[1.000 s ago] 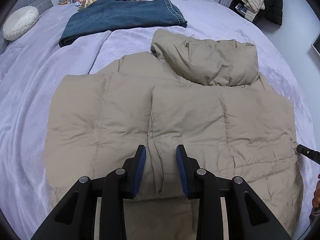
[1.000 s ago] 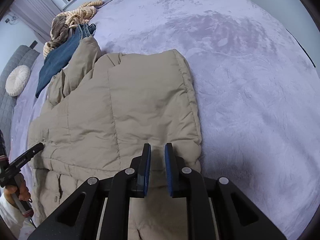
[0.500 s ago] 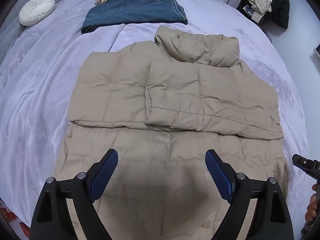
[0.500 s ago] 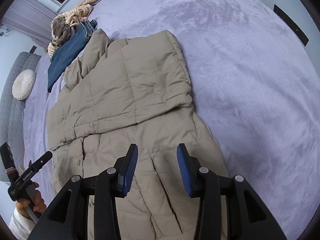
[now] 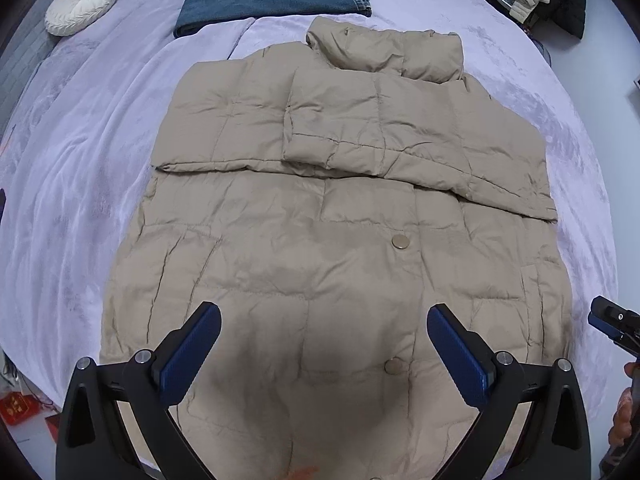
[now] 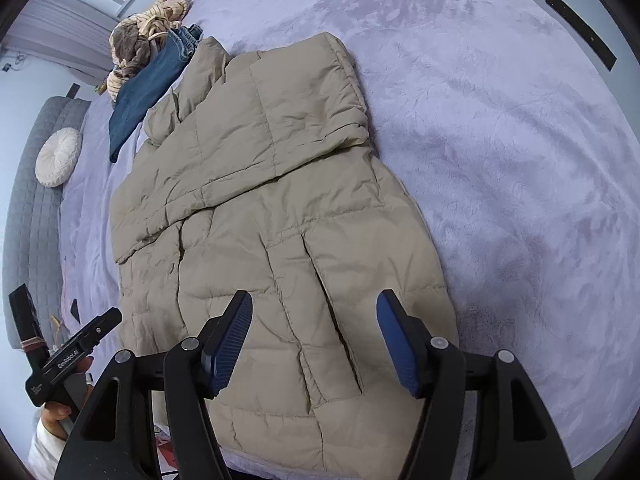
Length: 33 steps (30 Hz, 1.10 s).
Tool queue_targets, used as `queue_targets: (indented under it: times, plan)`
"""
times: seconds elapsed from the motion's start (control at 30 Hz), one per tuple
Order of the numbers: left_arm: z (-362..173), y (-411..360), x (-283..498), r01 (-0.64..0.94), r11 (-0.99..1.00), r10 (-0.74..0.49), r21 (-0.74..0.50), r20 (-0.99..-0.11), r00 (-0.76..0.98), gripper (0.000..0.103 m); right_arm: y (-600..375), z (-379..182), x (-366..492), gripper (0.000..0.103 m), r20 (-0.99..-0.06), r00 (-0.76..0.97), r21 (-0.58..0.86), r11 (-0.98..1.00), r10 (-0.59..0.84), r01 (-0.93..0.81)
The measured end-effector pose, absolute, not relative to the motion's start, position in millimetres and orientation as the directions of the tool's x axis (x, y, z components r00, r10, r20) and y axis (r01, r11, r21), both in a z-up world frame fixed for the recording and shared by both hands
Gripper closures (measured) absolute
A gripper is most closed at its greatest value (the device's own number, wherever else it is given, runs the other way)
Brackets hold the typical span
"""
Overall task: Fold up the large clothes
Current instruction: 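Open both tools and withdraw above the folded jacket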
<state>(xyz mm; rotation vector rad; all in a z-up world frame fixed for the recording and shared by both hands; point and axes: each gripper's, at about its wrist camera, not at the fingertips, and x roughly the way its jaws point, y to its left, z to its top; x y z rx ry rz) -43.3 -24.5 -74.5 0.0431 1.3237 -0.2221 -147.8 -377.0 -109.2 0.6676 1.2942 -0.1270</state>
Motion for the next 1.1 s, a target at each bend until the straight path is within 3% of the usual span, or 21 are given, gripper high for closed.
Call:
queue_targets:
  times: [0.53,1.1]
  plan:
    - [-74.3,7.4,-91.2,0.152,0.984,-0.125,-0.095,-0.972,0.199,0.0,-337.7,-111.7,-164.4,0.022,-0.898,0.28,0.434,0.788,0.34,0.437]
    - [-103.9,99.9,-137.4,0.161,0.977,-0.166,-0.141,-0.973,0.157,0.0,-290.2,-128.3,-243.8,0.022,-0.911,0.299,0.411,0.68,0.283,0.608]
